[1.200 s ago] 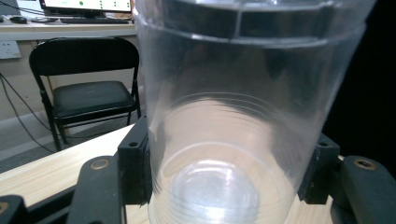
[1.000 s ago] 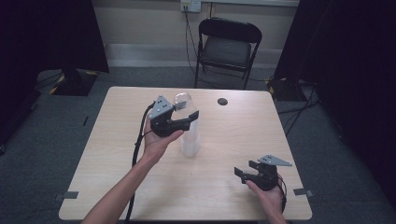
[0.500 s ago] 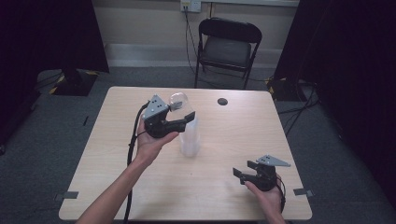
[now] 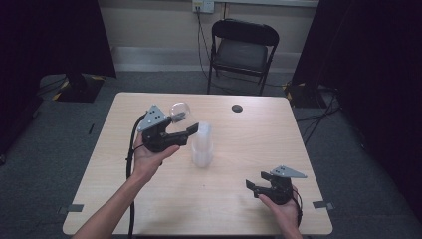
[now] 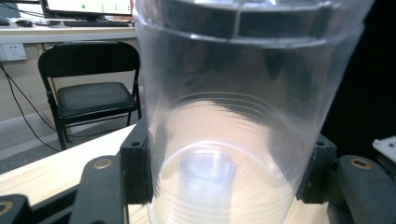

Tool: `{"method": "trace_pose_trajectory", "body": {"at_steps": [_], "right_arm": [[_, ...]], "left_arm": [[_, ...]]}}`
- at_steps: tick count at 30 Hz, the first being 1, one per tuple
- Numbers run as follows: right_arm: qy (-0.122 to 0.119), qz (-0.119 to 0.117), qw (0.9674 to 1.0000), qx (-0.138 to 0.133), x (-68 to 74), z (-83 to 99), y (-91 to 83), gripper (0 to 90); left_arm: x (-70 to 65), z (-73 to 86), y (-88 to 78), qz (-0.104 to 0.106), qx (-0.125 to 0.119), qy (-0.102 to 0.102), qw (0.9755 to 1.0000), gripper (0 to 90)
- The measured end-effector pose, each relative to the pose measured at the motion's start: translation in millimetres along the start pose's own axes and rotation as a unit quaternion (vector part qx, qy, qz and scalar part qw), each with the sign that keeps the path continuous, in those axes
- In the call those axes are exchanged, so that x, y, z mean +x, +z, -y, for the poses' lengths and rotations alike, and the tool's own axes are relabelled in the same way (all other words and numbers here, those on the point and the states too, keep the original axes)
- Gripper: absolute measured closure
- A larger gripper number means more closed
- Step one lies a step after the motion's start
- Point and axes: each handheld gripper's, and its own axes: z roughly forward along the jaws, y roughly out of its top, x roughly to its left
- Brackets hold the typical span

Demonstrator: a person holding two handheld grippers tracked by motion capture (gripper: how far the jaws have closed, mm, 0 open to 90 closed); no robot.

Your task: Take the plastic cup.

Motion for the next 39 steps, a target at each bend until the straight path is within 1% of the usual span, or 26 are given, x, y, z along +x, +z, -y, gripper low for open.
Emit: {"method": "trace_pose_trajectory", "body": {"at_steps": [1,2,3,6,9,10,11,12,13,15,16,21,23,25,26,27,29,31,32,33,34,35,36,37,38,39], "right_arm": [[0.0,-0.001,1.0,0.0,0.8,-0.2,-0.2,26.6],[-0.004,-0.001,1.0,0.0,1.0,-0.4,-0.2,26.6],[-0.006,0.003,1.0,0.002,2.1,-0.9,-0.3,26.5],[-0.003,0.0,1.0,0.001,3.8,-1.6,-0.9,26.6],[-0.008,-0.003,1.0,0.001,5.9,-2.1,-1.4,27.0],[-0.01,-0.003,0.9999,0.0,6.5,-2.2,-1.5,27.3],[-0.011,-0.003,0.9999,-0.001,7.6,-2.5,-1.7,28.2],[-0.011,-0.007,0.9999,-0.004,8.8,-2.7,-1.5,30.4],[-0.014,-0.008,0.9999,-0.004,9.5,-2.6,-1.6,32.5],[-0.022,-0.015,0.9996,-0.007,12.7,-2.6,-0.3,33.5],[-0.021,-0.017,0.9996,-0.007,14.2,-2.8,0.1,33.9],[-0.035,-0.032,0.9984,-0.031,23.7,-5.2,0.4,36.8],[-0.045,-0.046,0.9971,-0.039,27.9,-6.9,0.5,37.7],[-0.048,-0.055,0.9964,-0.043,31.4,-8.3,0.8,38.1],[-0.05,-0.061,0.9958,-0.048,33.4,-9.1,0.9,38.8],[-0.055,-0.064,0.9951,-0.052,36.6,-10.3,0.8,39.1],[-0.067,-0.067,0.9939,-0.057,40.7,-12.6,0.4,39.4],[-0.073,-0.079,0.9928,-0.053,45.2,-16.5,0.0,43.2],[-0.075,-0.083,0.9922,-0.054,46.6,-17.7,-0.1,43.4],[-0.077,-0.081,0.9922,-0.055,49.3,-19.8,-0.9,43.4],[-0.08,-0.081,0.9918,-0.057,50.8,-21.0,-1.1,43.4],[-0.081,-0.088,0.991,-0.06,53.6,-23.3,-1.3,44.5],[-0.084,-0.089,0.9904,-0.064,55.5,-24.6,-1.2,45.4],[-0.096,-0.087,0.9894,-0.066,59.8,-26.9,-1.5,45.6],[-0.109,-0.085,0.9879,-0.071,66.5,-29.9,-1.3,46.2],[-0.109,-0.085,0.9879,-0.071,66.5,-29.9,-1.3,46.2]], "left_arm": [[-1.0,0.1,-1.7,0.002,0.002,-0.005,1.0,36.9],[-1.5,0.2,-4.1,0.012,0.006,-0.014,0.9998,36.7],[-2.7,0.8,-5.7,0.013,0.009,-0.023,0.9996,36.5],[-6.6,3.6,-8.8,0.023,0.027,-0.03,0.9989,36.8],[-10.6,8.1,-10.9,0.031,0.035,-0.043,0.998,37.0],[-10.7,10.0,-11.5,0.037,0.033,-0.05,0.9975,37.0],[-10.8,12.3,-12.0,0.039,0.037,-0.058,0.9969,36.9],[-10.7,13.5,-12.2,0.04,0.043,-0.059,0.9965,36.9],[-10.7,15.5,-12.3,0.043,0.045,-0.066,0.9959,36.9],[-10.3,18.8,-11.2,0.049,0.053,-0.074,0.9946,37.0],[-10.2,20.2,-10.4,0.05,0.058,-0.077,0.9941,37.0],[-9.3,26.1,-9.1,0.06,0.068,-0.098,0.991,37.0],[-10.0,29.6,-8.8,0.065,0.077,-0.103,0.9895,37.0],[-11.4,33.5,-7.4,0.071,0.085,-0.108,0.988,37.0],[-11.4,36.5,-6.6,0.081,0.087,-0.123,0.9853,37.0],[-10.6,39.1,-6.2,0.086,0.088,-0.132,0.9836,37.0],[-9.7,43.7,-4.2,0.092,0.095,-0.141,0.9812,37.0],[-9.4,46.8,-3.0,0.098,0.099,-0.151,0.9786,37.2],[-9.7,48.6,-2.5,0.099,0.099,-0.155,0.9779,37.4],[-10.0,49.5,-2.3,0.1,0.101,-0.157,0.9772,37.4],[-10.6,51.3,-1.9,0.101,0.102,-0.157,0.9772,37.4],[-11.1,52.5,-1.6,0.101,0.102,-0.157,0.977,37.4],[-11.3,54.6,-0.8,0.105,0.105,-0.16,0.9758,37.4],[-11.5,56.3,-0.4,0.109,0.105,-0.165,0.9747,37.4],[-10.9,58.1,-0.4,0.113,0.099,-0.166,0.9746,37.3],[-10.5,60.3,0.0,0.118,0.096,-0.169,0.9738,37.3]]}}
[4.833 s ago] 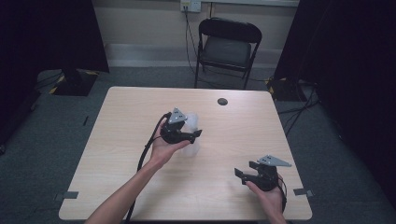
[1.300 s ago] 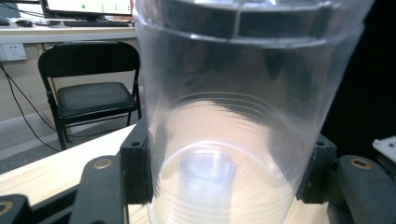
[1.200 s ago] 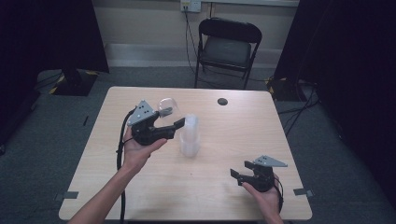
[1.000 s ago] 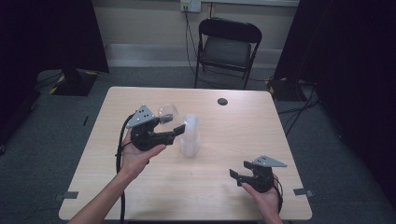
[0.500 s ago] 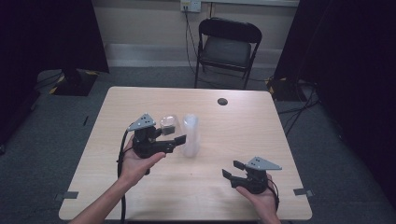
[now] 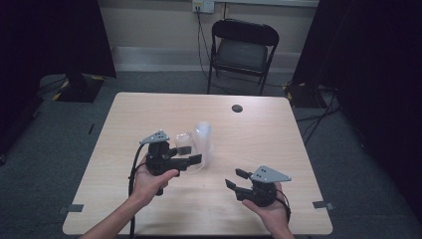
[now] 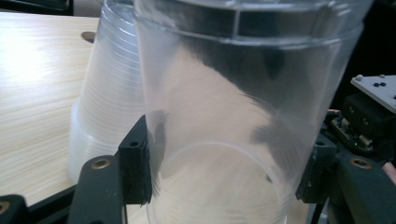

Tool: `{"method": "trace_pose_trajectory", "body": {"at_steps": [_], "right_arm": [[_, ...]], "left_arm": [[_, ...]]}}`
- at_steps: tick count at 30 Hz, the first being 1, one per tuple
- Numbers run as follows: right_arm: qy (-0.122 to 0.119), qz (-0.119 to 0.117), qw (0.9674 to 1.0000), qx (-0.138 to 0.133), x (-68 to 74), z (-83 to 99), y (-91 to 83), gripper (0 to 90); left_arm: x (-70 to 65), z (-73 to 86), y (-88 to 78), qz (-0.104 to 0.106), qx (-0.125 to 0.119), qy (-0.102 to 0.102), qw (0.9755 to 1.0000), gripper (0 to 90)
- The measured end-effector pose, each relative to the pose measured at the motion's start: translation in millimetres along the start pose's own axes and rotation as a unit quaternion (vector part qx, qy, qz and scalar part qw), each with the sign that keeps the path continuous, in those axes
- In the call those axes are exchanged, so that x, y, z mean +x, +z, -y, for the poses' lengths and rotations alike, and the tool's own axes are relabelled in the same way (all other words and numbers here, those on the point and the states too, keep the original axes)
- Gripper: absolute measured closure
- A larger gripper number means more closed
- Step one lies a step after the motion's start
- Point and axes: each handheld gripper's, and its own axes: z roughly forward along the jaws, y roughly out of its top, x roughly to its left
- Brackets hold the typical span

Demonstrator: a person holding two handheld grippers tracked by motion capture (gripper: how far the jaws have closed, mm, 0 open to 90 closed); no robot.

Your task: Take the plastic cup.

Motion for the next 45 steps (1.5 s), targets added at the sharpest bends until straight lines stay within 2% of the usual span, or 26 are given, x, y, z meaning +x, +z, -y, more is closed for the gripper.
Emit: {"method": "trace_pose_trajectory", "body": {"at_steps": [4,8,13,17,20,22,24,29,35,37,39,45], "right_arm": [[-0.019,-0.015,0.9996,-0.018,12.0,-6.7,4.7,49.0],[-0.03,-0.026,0.9989,-0.027,21.9,-5.6,11.5,51.2],[-0.052,-0.027,0.9976,-0.038,30.1,-2.5,13.5,59.4],[-0.06,-0.023,0.9968,-0.048,32.7,0.1,17.2,61.6],[-0.062,-0.023,0.9964,-0.052,34.1,-0.8,18.1,62.2],[-0.063,-0.023,0.9959,-0.06,35.8,-3.1,18.4,62.2],[-0.066,-0.023,0.9951,-0.069,37.8,-5.8,18.3,62.2],[-0.071,-0.022,0.9934,-0.087,40.2,-11.6,19.2,62.5],[-0.084,-0.024,0.9924,-0.087,43.5,-17.2,29.5,63.2],[-0.08,-0.023,0.9923,-0.091,42.2,-17.1,33.3,65.5],[-0.074,-0.022,0.9922,-0.097,41.5,-15.8,36.1,66.8],[-0.075,-0.014,0.9909,-0.111,42.1,-12.4,40.0,70.2]], "left_arm": [[5.4,7.3,4.7,0.013,0.008,-0.032,0.9994,37.4],[8.8,13.0,9.4,0.027,0.02,-0.052,0.9981,37.4],[14.3,17.5,11.3,0.049,0.022,-0.096,0.9939,37.7],[14.2,19.7,12.1,0.055,0.027,-0.106,0.9924,37.8],[13.5,21.8,14.4,0.064,0.031,-0.124,0.9897,37.9],[10.9,22.4,16.1,0.056,0.039,-0.125,0.9898,37.9],[8.2,22.4,16.7,0.066,0.044,-0.136,0.9876,38.0],[2.5,19.9,15.2,0.078,0.033,-0.145,0.9858,37.9],[2.5,19.5,13.5,0.073,0.036,-0.142,0.9865,38.0],[3.4,19.9,13.3,0.076,0.034,-0.148,0.9856,37.9],[3.7,20.3,13.3,0.074,0.034,-0.148,0.9856,38.0],[0.9,22.8,16.2,0.076,0.035,-0.152,0.9848,38.0]]}}
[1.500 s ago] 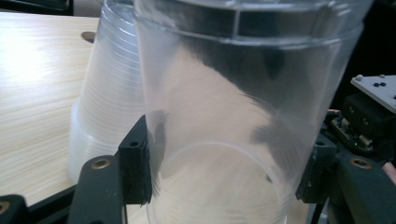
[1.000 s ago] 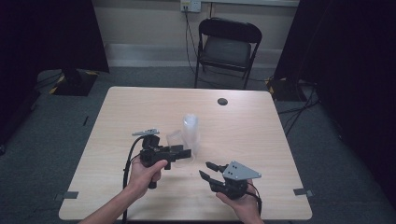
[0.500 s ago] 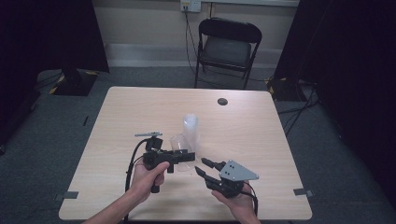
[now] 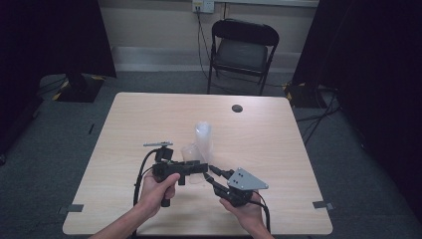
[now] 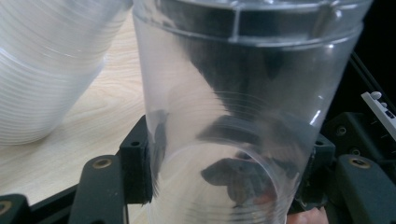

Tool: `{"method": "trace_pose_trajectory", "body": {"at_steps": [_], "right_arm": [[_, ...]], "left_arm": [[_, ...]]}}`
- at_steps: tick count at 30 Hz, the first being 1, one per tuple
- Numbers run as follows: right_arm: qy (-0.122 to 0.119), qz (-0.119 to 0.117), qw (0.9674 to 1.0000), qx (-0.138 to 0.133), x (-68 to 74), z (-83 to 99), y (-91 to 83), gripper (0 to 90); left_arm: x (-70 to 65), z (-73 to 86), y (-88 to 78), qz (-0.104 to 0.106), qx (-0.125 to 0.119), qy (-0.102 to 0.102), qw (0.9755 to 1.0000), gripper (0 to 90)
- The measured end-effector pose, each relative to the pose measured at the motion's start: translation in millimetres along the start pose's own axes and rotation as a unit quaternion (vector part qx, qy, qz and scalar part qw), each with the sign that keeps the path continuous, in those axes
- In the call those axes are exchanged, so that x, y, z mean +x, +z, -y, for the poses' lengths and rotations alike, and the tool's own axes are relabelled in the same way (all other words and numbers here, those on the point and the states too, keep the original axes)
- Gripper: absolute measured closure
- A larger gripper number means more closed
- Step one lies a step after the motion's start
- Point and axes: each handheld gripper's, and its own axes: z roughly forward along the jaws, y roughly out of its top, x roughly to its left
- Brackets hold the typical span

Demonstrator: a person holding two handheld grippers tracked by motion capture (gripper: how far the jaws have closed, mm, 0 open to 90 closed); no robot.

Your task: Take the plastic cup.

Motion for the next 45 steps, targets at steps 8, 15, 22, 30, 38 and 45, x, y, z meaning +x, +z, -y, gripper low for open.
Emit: {"method": "trace_pose_trajectory", "body": {"at_steps": [8,15,22,30,38,45], "right_arm": [[-0.004,0.012,0.9999,-0.011,2.1,1.5,1.3,70.8],[-0.007,0.017,0.9996,-0.023,4.7,2.5,4.4,69.7],[-0.02,0.027,0.9988,-0.035,7.6,1.3,3.4,69.8],[-0.019,0.031,0.9985,-0.041,7.3,1.1,4.4,72.8],[-0.023,0.034,0.9983,-0.041,6.3,2.2,3.9,79.5],[-0.032,0.034,0.9982,-0.037,5.0,-1.0,0.2,84.4]], "left_arm": [[-1.8,2.5,1.8,0.004,-0.003,-0.004,1.0,38.5],[-3.2,6.7,6.4,0.017,0.006,-0.005,0.9998,38.4],[-6.8,7.5,6.6,0.029,0.008,-0.008,0.9995,38.2],[-8.6,10.2,12.1,0.039,0.02,-0.002,0.999,36.8],[-8.3,11.7,13.5,0.039,0.021,0.006,0.999,30.4],[-9.1,13.0,16.0,0.047,0.029,0.013,0.9984,22.8]]}}
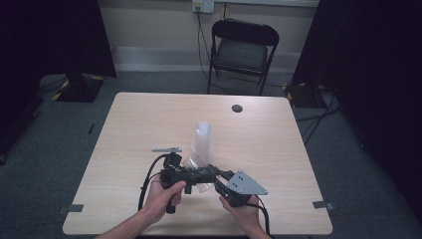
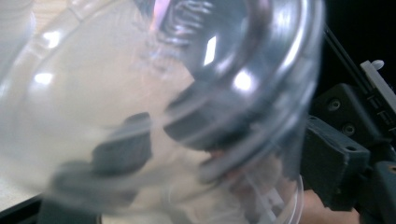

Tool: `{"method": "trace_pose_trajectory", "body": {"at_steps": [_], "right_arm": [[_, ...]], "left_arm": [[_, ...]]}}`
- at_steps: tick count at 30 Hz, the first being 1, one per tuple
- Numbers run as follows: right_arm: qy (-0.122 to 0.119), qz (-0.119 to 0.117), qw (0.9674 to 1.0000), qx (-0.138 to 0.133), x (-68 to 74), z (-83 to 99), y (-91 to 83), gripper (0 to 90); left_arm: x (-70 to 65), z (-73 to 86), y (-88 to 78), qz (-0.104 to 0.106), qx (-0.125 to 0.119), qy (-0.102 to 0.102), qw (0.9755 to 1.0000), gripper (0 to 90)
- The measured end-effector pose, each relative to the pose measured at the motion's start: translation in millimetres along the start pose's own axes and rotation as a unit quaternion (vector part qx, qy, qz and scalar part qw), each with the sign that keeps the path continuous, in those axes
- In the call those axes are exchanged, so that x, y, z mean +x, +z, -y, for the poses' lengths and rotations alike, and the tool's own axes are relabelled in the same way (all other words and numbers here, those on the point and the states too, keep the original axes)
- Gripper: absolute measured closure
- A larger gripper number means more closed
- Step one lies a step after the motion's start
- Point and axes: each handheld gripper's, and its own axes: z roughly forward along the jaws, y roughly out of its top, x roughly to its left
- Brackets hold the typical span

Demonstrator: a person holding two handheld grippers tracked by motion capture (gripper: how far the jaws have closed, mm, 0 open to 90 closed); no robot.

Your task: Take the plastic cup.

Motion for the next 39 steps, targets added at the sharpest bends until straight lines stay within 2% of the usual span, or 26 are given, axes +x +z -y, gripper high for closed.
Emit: {"method": "trace_pose_trajectory", "body": {"at_steps": [12,16,18,24,28,34,35,36,39], "right_arm": [[0.006,-0.002,0.9999,0.013,-2.7,-1.0,-2.0,88.0],[0.012,0.006,0.9998,0.016,-5.6,-0.8,-3.8,88.6],[0.01,0.006,0.9998,0.014,-7.4,-1.1,-4.3,88.6],[0.017,0.006,0.9997,0.016,-11.4,-2.6,-7.0,89.1],[0.022,0.016,0.9995,0.014,-17.1,-2.6,-9.5,89.3],[0.027,0.024,0.9991,0.021,-20.4,-1.7,-10.8,89.3],[0.03,0.024,0.999,0.021,-21.1,-1.9,-10.9,89.3],[0.029,0.027,0.9989,0.024,-21.8,-2.2,-11.3,89.3],[0.034,0.034,0.9985,0.028,-24.5,-2.9,-12.5,89.7]], "left_arm": [[2.3,-0.5,-2.2,0.005,-0.002,-0.003,1.0,18.4],[2.3,-0.5,-2.8,0.009,-0.005,-0.001,1.0,18.6],[2.5,-0.4,-3.7,0.014,-0.004,0.01,0.9998,18.9],[2.3,-0.5,-5.3,0.016,-0.007,0.014,0.9998,18.0],[2.6,-0.8,-6.3,0.006,-0.004,0.026,0.9996,18.3],[2.1,-0.3,-8.2,-0.01,-0.005,0.055,0.9984,19.2],[1.4,-0.1,-8.8,-0.014,-0.004,0.062,0.9979,19.8],[0.8,0.0,-9.3,-0.027,-0.002,0.082,0.9963,19.8],[-0.7,-0.2,-11.6,-0.044,-0.004,0.108,0.9932,20.0]]}}
